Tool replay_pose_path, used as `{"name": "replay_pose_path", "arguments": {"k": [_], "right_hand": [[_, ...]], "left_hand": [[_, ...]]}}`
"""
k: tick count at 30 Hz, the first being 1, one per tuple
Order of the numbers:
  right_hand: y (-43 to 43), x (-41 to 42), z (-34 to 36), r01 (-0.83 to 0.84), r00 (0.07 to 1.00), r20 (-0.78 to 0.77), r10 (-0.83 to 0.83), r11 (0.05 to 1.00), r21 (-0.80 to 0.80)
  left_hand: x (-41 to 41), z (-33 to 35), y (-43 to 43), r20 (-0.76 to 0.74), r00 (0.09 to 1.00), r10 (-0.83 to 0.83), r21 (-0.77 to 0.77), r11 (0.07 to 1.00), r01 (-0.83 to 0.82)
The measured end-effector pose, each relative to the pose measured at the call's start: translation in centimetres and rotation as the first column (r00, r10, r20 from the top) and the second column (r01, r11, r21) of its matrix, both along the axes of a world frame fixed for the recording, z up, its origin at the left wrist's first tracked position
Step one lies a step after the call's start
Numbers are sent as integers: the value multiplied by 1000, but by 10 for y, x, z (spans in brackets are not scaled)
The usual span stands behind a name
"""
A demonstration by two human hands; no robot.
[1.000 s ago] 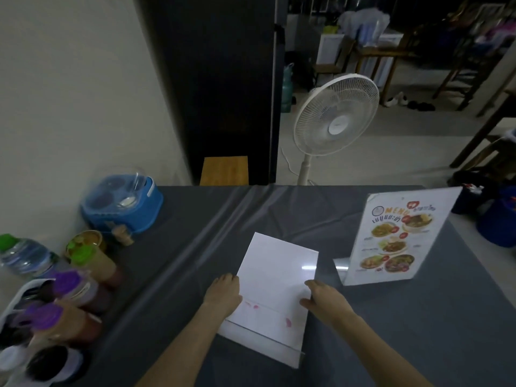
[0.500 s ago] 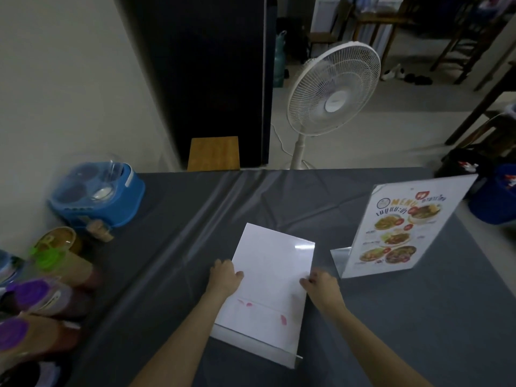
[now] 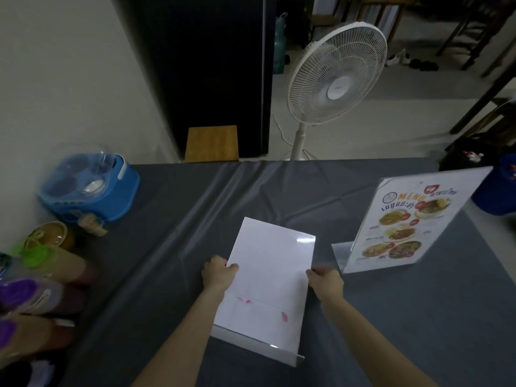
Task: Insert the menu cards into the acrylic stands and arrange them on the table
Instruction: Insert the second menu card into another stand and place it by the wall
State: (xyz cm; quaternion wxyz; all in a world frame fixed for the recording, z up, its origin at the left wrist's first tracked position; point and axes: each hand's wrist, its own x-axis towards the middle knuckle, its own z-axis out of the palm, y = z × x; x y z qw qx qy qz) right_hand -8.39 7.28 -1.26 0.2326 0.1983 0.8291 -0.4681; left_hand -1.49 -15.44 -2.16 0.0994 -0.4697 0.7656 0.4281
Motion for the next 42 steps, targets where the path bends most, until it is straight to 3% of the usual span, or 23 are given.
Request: {"name": "replay_pose_path", "arguments": {"k": [8,11,15,22,24,27,30,34,42], "right_hand": [[5,-9,-6,-14,997,73,18,998,-61],[8,-18,-14,-1,994,106,15,991,-136],[-1,-15,29,73,996,76,-53,954,-290],[-13,-11,68,-20,1000,7,27,853,-522],[-17,-9,77,-46,999,-12,47,820,-571],[-26,-4,90,-104,994,-52,92,768,-632],[-38,-3,101,-144,988,-56,144,724,-675],[-46,1,103,-179,974,-30,224,686,-705],[-26,8,85,-192,970,-1,244,763,-617]], "left_hand": [[8,13,8,-60,998,32,70,997,-28],[8,16,8,-30,997,-70,57,996,71],[4,43,20,30,955,-294,23,956,294],[-5,115,71,-106,847,-520,236,815,530],[-4,129,83,-94,811,-577,174,793,585],[3,138,96,51,745,-665,-92,740,666],[8,144,99,81,771,-632,-315,717,622],[14,155,95,31,816,-577,-414,735,536],[19,175,88,-161,890,-427,-221,894,389]]}}
